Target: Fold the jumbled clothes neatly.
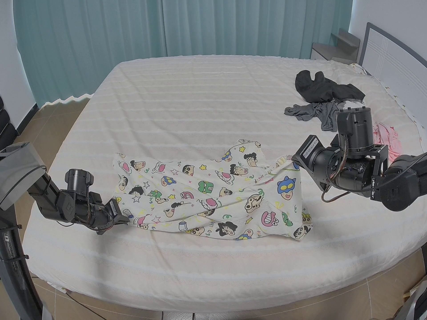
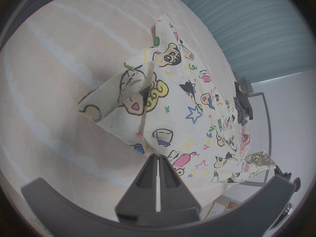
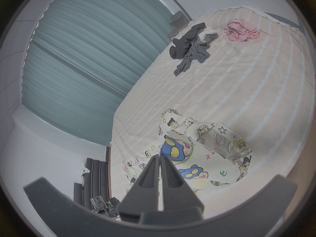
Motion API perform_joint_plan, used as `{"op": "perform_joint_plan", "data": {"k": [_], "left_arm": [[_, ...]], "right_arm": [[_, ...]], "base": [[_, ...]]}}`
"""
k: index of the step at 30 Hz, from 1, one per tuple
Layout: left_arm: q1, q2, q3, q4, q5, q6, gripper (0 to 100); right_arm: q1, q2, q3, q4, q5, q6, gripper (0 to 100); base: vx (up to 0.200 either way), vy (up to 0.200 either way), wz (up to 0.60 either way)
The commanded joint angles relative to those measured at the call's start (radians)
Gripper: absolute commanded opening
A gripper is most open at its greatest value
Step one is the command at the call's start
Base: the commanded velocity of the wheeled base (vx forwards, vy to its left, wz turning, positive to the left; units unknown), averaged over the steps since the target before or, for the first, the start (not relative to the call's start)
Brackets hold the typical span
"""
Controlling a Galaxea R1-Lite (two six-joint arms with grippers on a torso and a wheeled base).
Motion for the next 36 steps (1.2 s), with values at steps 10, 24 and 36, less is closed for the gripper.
{"op": "perform_joint_plan", "data": {"k": [10, 24, 36], "left_arm": [[0.037, -0.133, -0.026, -0.004, -0.006, -0.100, 0], [0.084, -0.165, -0.136, -0.007, -0.003, -0.157, 0], [0.081, -0.121, -0.118, -0.012, -0.034, -0.150, 0]], "right_arm": [[-0.003, -0.006, 0.001, 0.000, 0.000, 0.000, 0], [-0.009, 0.003, 0.007, -0.061, -0.001, -0.002, 0], [-0.009, 0.008, 0.025, -0.080, -0.001, -0.022, 0]], "base": [[0.000, 0.000, 0.00], [0.000, 0.000, 0.00], [0.000, 0.000, 0.00]]}}
